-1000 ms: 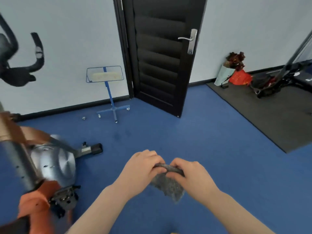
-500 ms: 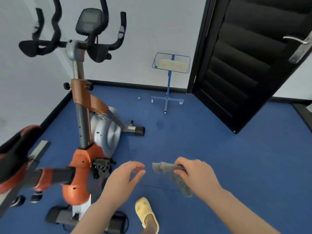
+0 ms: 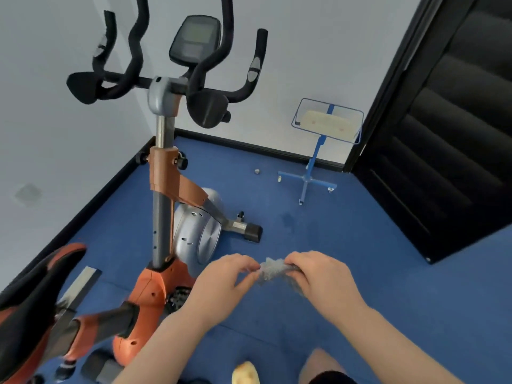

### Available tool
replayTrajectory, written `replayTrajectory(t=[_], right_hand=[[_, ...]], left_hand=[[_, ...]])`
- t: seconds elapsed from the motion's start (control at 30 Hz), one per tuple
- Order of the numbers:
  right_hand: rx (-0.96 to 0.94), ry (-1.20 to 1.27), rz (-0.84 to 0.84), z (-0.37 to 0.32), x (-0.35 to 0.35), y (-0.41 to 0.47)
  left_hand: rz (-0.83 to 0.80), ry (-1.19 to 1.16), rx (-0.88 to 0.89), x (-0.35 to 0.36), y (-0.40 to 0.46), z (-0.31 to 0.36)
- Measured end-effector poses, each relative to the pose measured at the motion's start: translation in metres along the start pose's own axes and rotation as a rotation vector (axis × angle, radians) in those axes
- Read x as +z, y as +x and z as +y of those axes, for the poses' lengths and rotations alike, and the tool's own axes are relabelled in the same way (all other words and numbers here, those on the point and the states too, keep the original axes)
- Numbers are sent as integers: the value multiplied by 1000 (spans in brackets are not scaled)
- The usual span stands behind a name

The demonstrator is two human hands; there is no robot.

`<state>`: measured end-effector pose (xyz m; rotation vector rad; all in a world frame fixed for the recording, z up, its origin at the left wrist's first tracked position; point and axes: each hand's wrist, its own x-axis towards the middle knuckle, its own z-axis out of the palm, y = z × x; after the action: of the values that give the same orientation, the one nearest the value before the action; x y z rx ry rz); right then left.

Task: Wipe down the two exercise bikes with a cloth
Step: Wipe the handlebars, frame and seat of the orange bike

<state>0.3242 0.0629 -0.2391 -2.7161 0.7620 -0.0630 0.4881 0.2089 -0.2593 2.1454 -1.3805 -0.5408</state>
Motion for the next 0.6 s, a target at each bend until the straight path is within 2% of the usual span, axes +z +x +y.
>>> replayTrajectory(t=[0.17, 0.43, 0.53, 0.6], right_hand=[[5, 52, -10, 22, -3, 60], [-176, 93, -45, 67, -29, 178], [-182, 192, -54, 83, -51, 223], [-129, 360, -36, 89, -65, 252]], left_hand=[[-29, -15, -38, -5, 45, -11], [83, -41, -184, -21, 142, -13], [188, -41, -213, -39, 184, -9], [304, -92, -263, -49, 204, -6]])
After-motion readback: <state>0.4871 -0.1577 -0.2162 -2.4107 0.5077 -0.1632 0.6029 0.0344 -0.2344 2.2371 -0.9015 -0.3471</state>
